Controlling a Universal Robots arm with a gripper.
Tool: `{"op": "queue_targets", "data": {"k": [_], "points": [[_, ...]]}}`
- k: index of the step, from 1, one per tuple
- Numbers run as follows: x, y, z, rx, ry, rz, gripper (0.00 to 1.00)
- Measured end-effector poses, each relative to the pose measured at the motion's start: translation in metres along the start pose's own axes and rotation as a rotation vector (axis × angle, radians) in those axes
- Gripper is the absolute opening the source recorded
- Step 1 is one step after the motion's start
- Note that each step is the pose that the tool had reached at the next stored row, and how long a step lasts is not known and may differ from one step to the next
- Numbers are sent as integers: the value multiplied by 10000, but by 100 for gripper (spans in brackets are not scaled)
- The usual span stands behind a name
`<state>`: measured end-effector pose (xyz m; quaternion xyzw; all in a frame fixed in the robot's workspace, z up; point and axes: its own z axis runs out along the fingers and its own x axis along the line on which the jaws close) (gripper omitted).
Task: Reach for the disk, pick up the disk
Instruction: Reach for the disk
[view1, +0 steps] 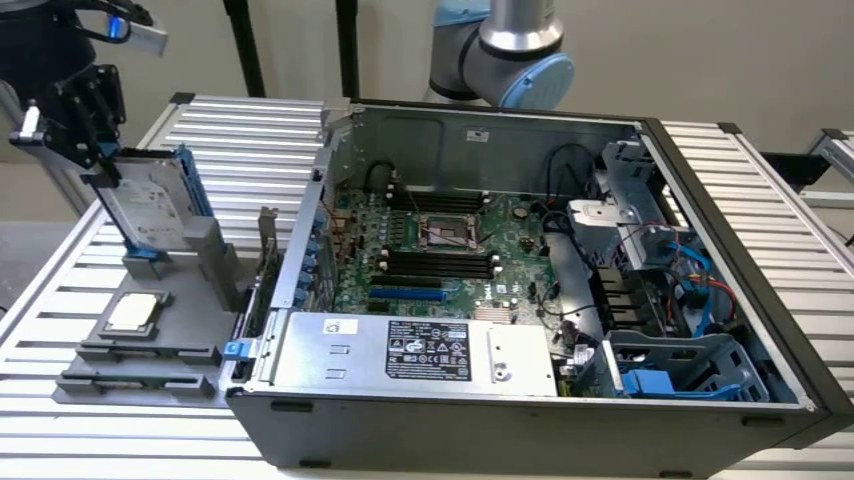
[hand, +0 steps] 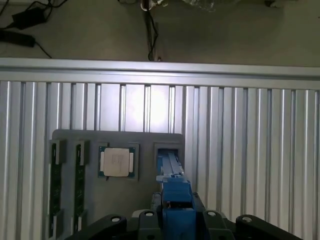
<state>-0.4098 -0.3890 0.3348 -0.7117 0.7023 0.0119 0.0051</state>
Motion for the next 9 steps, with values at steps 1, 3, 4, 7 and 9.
{"op": "queue_targets", "data": {"k": [1, 3, 4, 7, 9], "points": [[1, -3, -45, -2, 1, -1, 33], [3, -10, -137, -1, 0, -4, 33], [5, -14, -182, -2, 1, -5, 33], [13, -34, -319, -2, 1, -11, 33], [24, -70, -413, -2, -1, -18, 33]]}}
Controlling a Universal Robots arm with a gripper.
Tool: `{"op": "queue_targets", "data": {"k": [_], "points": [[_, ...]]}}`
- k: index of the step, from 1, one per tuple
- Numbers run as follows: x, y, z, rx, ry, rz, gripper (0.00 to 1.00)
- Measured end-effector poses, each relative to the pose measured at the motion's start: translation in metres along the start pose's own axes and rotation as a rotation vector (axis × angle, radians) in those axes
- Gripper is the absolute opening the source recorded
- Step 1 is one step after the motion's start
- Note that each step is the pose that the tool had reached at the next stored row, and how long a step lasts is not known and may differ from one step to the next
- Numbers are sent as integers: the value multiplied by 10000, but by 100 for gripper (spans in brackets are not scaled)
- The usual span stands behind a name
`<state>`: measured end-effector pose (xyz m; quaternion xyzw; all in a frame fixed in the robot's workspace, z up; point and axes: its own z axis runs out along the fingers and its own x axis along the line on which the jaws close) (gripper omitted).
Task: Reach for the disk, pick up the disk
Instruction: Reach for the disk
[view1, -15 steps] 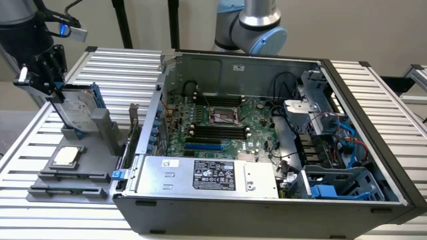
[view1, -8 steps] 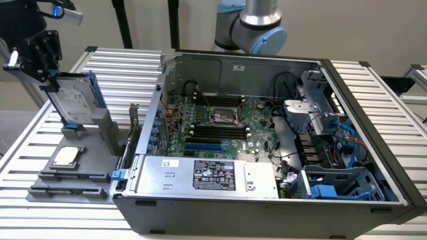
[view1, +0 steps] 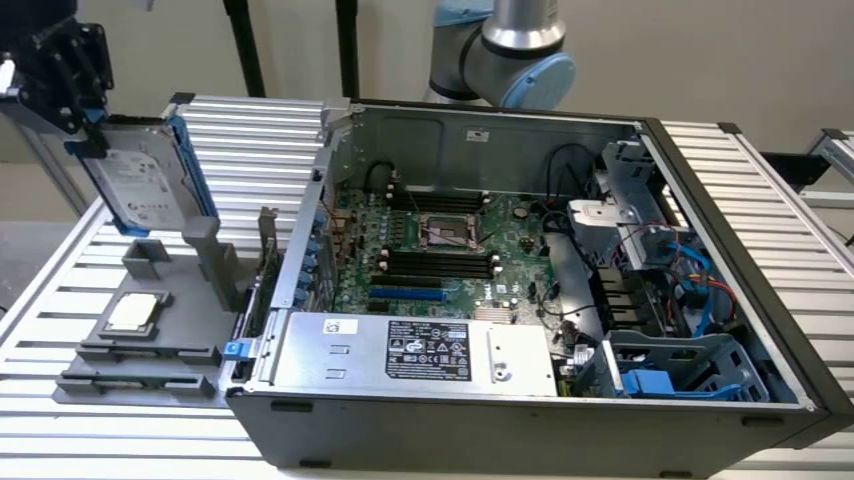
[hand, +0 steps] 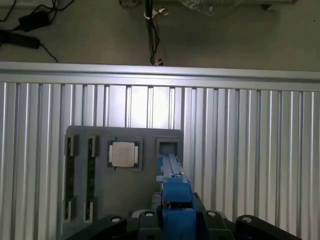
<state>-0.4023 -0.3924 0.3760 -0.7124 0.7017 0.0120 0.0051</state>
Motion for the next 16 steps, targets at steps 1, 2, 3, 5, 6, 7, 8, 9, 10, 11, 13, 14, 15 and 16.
{"op": "queue_targets", "data": {"k": [1, 2, 3, 5, 6, 7, 8, 9, 10, 11, 13, 14, 15, 16], "points": [[6, -24, -41, 0, -9, -6, 33], [13, -56, -82, 1, -24, -12, 33], [20, -87, -117, 0, -41, -18, 33], [34, -154, -185, 1, -85, -29, 33], [42, -187, -219, 1, -107, -36, 33], [49, -221, -253, 0, -129, -43, 33], [56, -255, -286, 1, -152, -49, 33], [64, -290, -320, 2, -174, -54, 33], [71, -327, -357, 2, -198, -59, 33], [78, -362, -392, 2, -220, -64, 33], [93, -432, -463, 2, -263, -72, 33], [101, -469, -501, 3, -284, -78, 33], [109, -504, -539, 4, -302, -82, 33], [116, -540, -581, 1, -317, -85, 33]]}}
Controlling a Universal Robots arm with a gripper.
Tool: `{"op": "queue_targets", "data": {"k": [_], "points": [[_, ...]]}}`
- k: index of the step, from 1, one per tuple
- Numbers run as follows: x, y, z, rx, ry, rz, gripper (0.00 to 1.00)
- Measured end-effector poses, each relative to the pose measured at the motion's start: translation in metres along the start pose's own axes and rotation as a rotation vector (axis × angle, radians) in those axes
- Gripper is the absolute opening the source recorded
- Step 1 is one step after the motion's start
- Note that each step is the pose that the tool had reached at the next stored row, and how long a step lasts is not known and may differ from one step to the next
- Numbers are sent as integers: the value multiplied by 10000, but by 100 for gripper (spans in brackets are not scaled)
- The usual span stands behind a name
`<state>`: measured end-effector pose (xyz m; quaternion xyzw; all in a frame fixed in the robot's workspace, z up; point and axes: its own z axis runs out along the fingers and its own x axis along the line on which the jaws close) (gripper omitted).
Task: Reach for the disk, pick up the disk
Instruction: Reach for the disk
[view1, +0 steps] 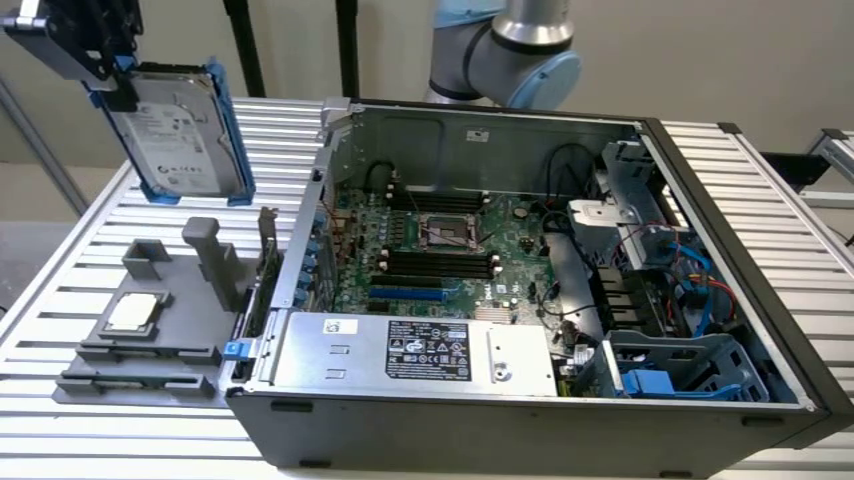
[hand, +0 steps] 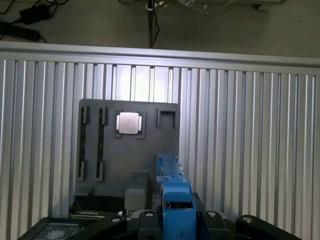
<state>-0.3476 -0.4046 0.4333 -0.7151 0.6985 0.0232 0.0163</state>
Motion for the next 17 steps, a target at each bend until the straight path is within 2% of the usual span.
{"op": "queue_targets", "data": {"k": [6, 13, 17], "points": [[44, -220, -277, 3, -67, -14, 33], [121, -511, -585, 2, -109, -15, 33], [169, -687, -616, 5, -236, -17, 33]]}}
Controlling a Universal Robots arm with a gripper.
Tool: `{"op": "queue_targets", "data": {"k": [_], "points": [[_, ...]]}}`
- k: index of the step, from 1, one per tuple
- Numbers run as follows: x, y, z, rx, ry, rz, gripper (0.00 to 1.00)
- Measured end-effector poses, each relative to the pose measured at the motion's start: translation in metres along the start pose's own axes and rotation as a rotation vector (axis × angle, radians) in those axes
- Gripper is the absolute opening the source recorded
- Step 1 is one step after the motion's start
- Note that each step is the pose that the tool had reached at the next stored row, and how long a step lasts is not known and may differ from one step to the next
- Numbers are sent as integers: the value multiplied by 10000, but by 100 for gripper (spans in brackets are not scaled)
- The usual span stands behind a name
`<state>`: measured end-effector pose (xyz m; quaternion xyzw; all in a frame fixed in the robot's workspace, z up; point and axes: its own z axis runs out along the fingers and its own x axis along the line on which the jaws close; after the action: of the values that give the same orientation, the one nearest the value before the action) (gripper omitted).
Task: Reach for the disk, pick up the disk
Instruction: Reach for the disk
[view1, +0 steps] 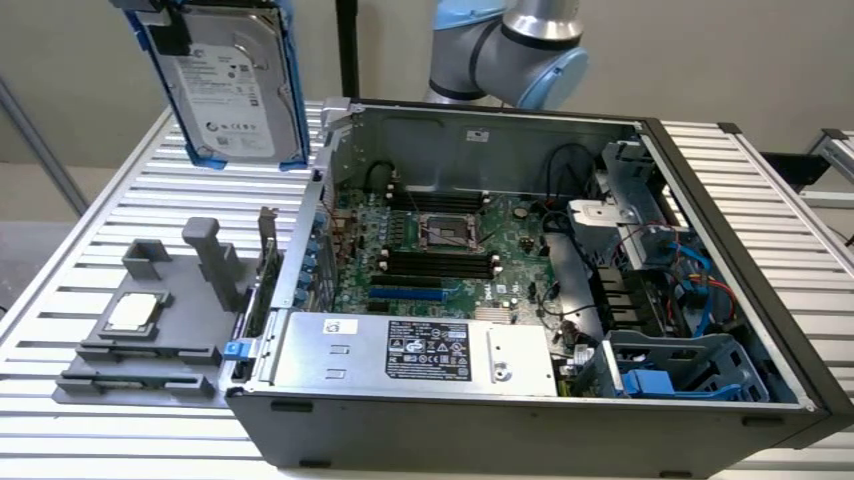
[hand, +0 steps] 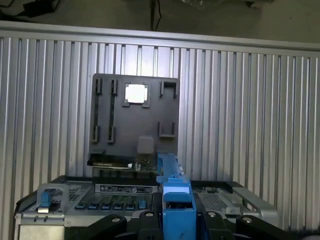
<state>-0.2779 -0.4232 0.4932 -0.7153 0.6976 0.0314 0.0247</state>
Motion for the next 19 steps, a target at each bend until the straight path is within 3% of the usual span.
{"op": "queue_targets", "data": {"k": [4, 7, 19], "points": [[52, -181, -7, 3, -100, -1, 33], [94, -316, -12, 4, -140, 0, 33], [342, -834, -35, 4, -146, -1, 33]]}}
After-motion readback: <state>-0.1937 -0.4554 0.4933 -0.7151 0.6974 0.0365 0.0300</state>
